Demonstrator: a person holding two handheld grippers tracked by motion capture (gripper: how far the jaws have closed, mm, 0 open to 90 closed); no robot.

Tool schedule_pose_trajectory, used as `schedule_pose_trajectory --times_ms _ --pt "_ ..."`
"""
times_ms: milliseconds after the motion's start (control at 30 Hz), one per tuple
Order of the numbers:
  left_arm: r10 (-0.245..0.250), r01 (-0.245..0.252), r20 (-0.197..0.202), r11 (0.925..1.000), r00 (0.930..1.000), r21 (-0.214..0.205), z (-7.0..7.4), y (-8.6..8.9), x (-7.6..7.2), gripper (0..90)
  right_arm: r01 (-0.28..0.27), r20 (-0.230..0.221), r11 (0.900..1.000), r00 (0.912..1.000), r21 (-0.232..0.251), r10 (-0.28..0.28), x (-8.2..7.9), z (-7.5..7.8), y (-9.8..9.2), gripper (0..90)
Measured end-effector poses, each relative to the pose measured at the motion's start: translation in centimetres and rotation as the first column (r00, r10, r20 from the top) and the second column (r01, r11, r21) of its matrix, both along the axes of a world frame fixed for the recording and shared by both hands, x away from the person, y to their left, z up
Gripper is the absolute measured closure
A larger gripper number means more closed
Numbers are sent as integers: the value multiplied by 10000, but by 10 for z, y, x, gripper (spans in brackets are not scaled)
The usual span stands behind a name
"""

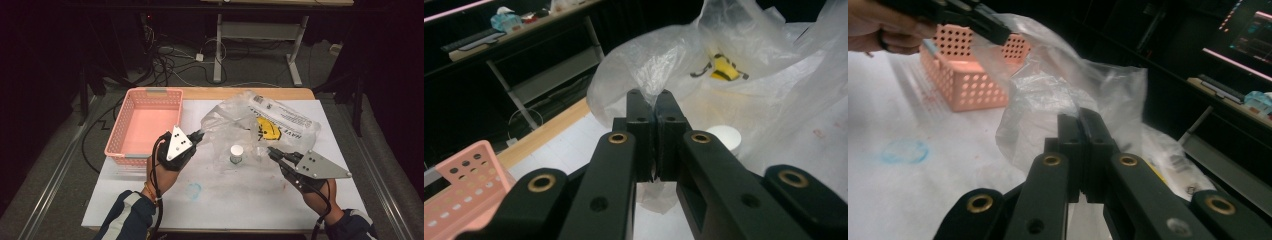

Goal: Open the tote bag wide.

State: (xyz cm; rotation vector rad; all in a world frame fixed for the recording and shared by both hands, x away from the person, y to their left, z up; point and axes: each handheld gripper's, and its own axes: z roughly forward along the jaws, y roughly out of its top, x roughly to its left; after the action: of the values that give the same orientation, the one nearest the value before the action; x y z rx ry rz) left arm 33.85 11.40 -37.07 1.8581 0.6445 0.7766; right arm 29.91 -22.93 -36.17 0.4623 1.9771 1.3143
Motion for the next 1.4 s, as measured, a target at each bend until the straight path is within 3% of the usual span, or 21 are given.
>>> schedule_pose_trajectory --times_ms 167,333,567,700,933,1067,1167,1267,1333,1400 --pt "94 -93 72 9998 9999 -195 5 4 0 857 349 302 9993 9989 139 -353 20 5 4 900" --pt "98 -93 163 9995 9998 -293 12 4 0 857 890 105 9953 9959 389 -895 40 9 -3 900" --pt "45 -31 250 9985 9997 -538 24 2 8 857 1493 216 9868 9883 624 -1509 60 19 -14 900" --pt "91 -67 414 9984 9991 -568 38 2 14 857 1844 274 9785 9819 921 -1877 74 32 -24 900" --pt "109 -78 351 9963 9993 -859 53 -2 34 857 2473 189 9642 9680 958 -2502 97 47 -33 900" --pt "347 -309 381 9950 9987 -952 59 -10 50 856 2847 -282 9530 9586 1032 -2833 119 51 -36 900" --pt "324 -281 383 9938 9987 -1079 65 -13 55 856 3095 -427 9448 9509 1075 -3066 131 56 -38 900" --pt "288 -221 573 9933 9979 -1136 75 -15 49 857 3050 -537 9433 9523 1309 -3005 131 66 -41 900" --pt "242 -153 755 9930 9969 -1169 81 -16 40 858 2830 -690 9485 9588 1426 -2757 125 75 -41 900" --pt "192 -82 878 9922 9960 -1242 86 -15 31 858 2748 -439 9511 9615 1414 -2713 114 84 -38 900"
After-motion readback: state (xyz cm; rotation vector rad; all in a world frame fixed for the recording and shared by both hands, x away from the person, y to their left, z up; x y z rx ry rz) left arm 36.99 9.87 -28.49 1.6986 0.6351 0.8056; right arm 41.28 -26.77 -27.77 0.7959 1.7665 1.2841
